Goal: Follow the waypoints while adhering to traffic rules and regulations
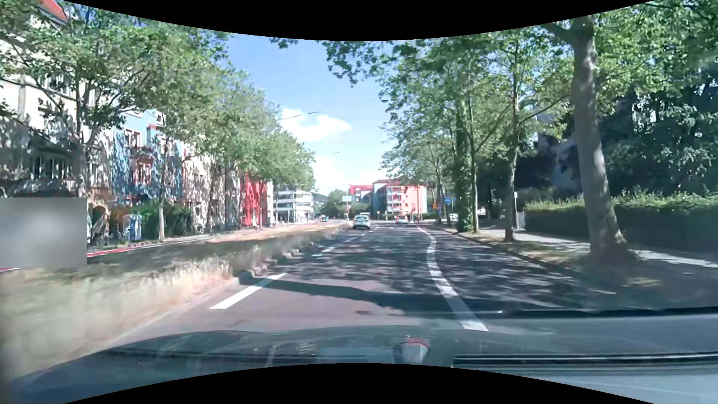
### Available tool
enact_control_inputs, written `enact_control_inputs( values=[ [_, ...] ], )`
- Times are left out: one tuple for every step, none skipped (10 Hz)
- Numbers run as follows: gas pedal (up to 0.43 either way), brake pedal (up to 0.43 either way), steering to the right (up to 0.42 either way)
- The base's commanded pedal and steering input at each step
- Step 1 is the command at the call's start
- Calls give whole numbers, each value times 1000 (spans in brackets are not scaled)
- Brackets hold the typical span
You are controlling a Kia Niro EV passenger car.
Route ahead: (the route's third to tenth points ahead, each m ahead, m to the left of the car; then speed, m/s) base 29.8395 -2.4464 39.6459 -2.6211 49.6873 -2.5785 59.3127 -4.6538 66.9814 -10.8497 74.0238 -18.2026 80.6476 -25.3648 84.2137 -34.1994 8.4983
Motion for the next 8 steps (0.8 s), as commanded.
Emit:
enact_control_inputs(
  values=[
    [87, 0, 20],
    [79, 0, 25],
    [79, 0, 30],
    [79, 0, 39],
    [79, 0, 40],
    [79, 0, 40],
    [79, 0, 40],
    [79, 0, 40]
  ],
)
